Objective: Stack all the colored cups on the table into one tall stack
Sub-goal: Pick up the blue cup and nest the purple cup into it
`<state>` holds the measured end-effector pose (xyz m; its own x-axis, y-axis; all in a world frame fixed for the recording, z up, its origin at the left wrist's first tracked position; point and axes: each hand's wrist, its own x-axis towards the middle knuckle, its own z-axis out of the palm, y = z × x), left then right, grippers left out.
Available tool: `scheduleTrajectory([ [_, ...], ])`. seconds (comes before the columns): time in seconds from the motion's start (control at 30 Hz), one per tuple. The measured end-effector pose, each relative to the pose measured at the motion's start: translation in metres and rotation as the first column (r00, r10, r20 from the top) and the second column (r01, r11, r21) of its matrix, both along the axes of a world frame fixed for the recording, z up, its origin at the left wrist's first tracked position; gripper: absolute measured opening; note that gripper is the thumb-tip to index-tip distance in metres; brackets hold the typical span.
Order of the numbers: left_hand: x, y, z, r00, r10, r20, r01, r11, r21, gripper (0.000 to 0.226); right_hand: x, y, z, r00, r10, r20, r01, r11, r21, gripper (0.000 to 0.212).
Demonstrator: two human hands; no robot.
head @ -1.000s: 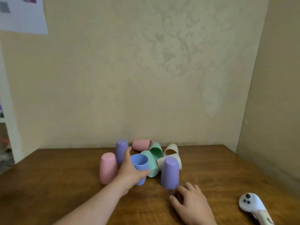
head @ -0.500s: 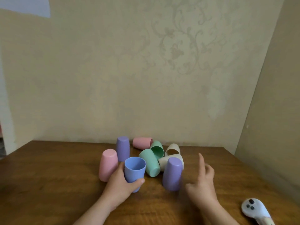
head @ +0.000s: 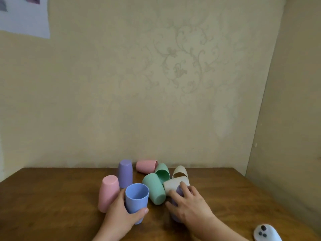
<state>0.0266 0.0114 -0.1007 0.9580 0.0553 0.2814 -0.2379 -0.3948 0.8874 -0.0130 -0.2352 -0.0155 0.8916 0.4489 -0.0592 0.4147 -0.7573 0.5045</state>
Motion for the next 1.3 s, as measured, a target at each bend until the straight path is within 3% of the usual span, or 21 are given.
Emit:
scheduleTrajectory([
  [0.1, -0.001, -0.001, -0.001, 1.000, -0.004, -0.005, 0.004, 1.000, -0.007, 0.080, -0.006, -0.001, 0.012, 0.993, -0.108, 0.045, 0.106, 0.993, 0.055, 0.059],
  [0.2, -0.004, 0.001, -0.005, 0.999, 0.004, 0.038, -0.003, 1.000, -0.029, 0.079, -0.005, -0.004, 0.013, 0.976, -0.219, 0.018, 0.190, 0.884, 0.426, 0.079],
  [0.23, -0.006, 0.001, -0.004, 0.998, 0.015, 0.065, -0.013, 0.999, -0.039, 0.080, -0.002, -0.004, 0.009, 0.964, -0.263, -0.037, 0.236, 0.784, 0.575, 0.084],
  [0.3, -0.008, 0.001, -0.004, 0.993, 0.033, 0.111, -0.028, 0.998, -0.050, 0.085, 0.002, -0.001, -0.007, 0.939, -0.253, -0.232, 0.328, 0.463, 0.823, 0.091],
  [0.37, -0.009, 0.000, -0.003, 0.991, 0.037, 0.128, -0.030, 0.998, -0.059, 0.087, 0.004, -0.001, -0.026, 0.923, -0.142, -0.358, 0.372, 0.086, 0.924, 0.082],
  [0.4, -0.008, 0.001, -0.004, 0.991, 0.032, 0.133, -0.024, 0.998, -0.057, 0.085, 0.002, 0.000, -0.033, 0.915, -0.092, -0.393, 0.390, -0.046, 0.920, 0.073],
  [0.47, -0.005, 0.002, -0.007, 0.991, 0.026, 0.129, -0.020, 0.999, -0.046, 0.085, 0.000, 0.003, -0.041, 0.904, -0.054, -0.424, 0.407, -0.194, 0.893, 0.069],
  [0.53, -0.004, 0.003, -0.007, 0.993, 0.029, 0.119, -0.022, 0.998, -0.062, 0.081, -0.001, 0.006, -0.048, 0.905, -0.068, -0.421, 0.390, -0.265, 0.882, 0.073],
  [0.7, -0.007, 0.003, -0.004, 0.996, 0.012, 0.089, -0.009, 0.999, -0.033, 0.070, 0.001, 0.025, -0.023, 0.948, -0.120, -0.296, 0.273, -0.177, 0.946, 0.096],
  [0.77, -0.008, 0.003, -0.003, 0.997, 0.011, 0.082, -0.009, 0.999, -0.033, 0.073, 0.006, 0.035, 0.002, 0.970, -0.112, -0.216, 0.190, -0.208, 0.959, 0.108],
  [0.9, -0.009, 0.004, -0.001, 0.999, -0.018, 0.031, 0.019, 0.999, -0.035, 0.082, 0.015, 0.065, 0.044, 0.992, -0.048, -0.114, 0.095, -0.291, 0.952, 0.093],
  [0.97, -0.010, 0.004, 0.002, 0.999, -0.040, 0.008, 0.041, 0.998, -0.047, 0.081, 0.019, 0.081, 0.049, 0.995, -0.011, -0.095, 0.090, -0.232, 0.969, 0.093],
  [1.1, -0.011, 0.004, 0.002, 0.999, -0.036, -0.017, 0.035, 0.997, -0.070, 0.080, 0.024, 0.100, 0.029, 0.992, 0.023, -0.126, 0.124, 0.043, 0.991, 0.099],
  [1.17, -0.011, 0.005, 0.001, 0.999, -0.039, -0.020, 0.037, 0.995, -0.094, 0.077, 0.026, 0.100, 0.007, 0.993, 0.015, -0.119, 0.117, 0.116, 0.986, 0.098],
  [1.3, -0.009, 0.005, 0.000, 1.000, -0.029, 0.001, 0.029, 0.996, -0.079, 0.077, 0.023, 0.099, -0.026, 0.981, 0.097, -0.171, 0.177, -0.054, 0.983, 0.093],
])
